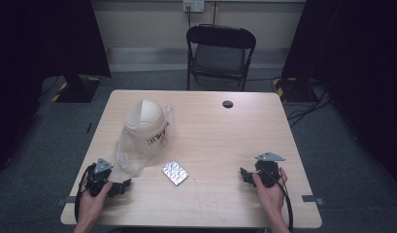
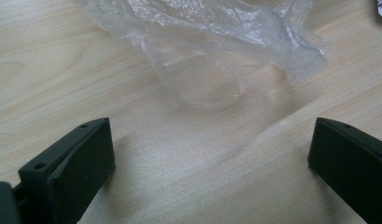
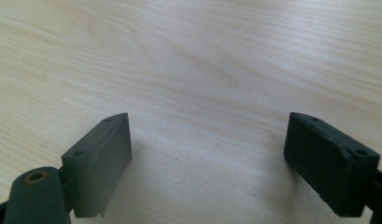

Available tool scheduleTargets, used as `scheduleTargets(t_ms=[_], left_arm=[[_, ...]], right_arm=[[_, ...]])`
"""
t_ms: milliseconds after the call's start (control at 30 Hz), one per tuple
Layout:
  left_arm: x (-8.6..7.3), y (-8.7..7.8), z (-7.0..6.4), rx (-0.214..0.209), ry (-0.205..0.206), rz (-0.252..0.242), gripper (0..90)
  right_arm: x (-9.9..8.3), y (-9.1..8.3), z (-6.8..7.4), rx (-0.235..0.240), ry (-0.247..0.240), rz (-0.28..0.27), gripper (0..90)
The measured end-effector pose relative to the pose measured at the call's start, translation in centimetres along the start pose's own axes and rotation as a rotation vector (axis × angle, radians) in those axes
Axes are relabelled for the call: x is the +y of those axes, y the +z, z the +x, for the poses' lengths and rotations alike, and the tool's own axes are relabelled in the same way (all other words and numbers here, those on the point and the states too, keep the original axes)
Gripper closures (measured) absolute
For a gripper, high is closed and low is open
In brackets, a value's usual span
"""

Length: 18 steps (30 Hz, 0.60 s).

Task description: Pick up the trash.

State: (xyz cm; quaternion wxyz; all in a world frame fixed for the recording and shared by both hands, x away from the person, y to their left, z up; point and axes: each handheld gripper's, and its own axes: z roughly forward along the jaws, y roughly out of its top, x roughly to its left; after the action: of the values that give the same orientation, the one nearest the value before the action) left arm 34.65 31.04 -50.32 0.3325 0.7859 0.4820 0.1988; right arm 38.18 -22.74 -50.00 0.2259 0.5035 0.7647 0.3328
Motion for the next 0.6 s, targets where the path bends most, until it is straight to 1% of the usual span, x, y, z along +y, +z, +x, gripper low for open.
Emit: scheduleTargets(t_ms=[200,267,300,333,367,400,467,500,533,567,600], left_arm=[[0.0,0.0,0.0,0.0,-0.003,0.002,0.1],[-0.1,-0.1,0.0,-0.001,0.004,0.001,0.3],[-0.1,-0.2,0.0,-0.006,-0.001,-0.003,0.9],[-0.2,-0.3,0.0,0.0,0.006,-0.003,2.1],[-0.3,-0.4,-0.1,0.0,-0.003,-0.011,4.1],[-0.3,-0.6,-0.1,0.005,-0.001,-0.013,6.8],[-0.3,-0.8,-0.2,0.002,0.001,-0.015,12.8],[-0.2,-0.9,-0.1,-0.01,0.001,-0.01,17.3],[-0.1,-1.0,-0.2,-0.028,-0.003,-0.011,18.0],[-0.1,-1.1,-0.2,-0.036,-0.005,-0.013,16.0],[0.0,-1.2,-0.3,-0.038,-0.004,-0.018,16.3]], right_arm=[[0.0,0.0,0.0,0.001,0.0,0.0,14.2],[0.0,0.0,0.0,0.001,0.0,0.0,14.1],[0.0,0.0,0.0,0.001,0.0,0.0,14.1],[0.0,0.0,0.0,0.001,0.0,0.0,14.1],[0.0,0.0,0.0,0.001,0.0,0.0,14.1],[0.0,0.0,0.0,0.001,0.0,0.0,14.1],[0.0,0.0,0.0,0.001,0.0,0.0,14.2],[0.0,0.0,0.0,0.0,0.001,0.0,14.1],[0.0,0.0,0.0,0.0,0.0,0.0,14.2],[0.0,0.0,0.0,0.0,0.0,0.0,14.2],[0.0,0.0,0.0,0.0,0.0,0.0,14.2]])
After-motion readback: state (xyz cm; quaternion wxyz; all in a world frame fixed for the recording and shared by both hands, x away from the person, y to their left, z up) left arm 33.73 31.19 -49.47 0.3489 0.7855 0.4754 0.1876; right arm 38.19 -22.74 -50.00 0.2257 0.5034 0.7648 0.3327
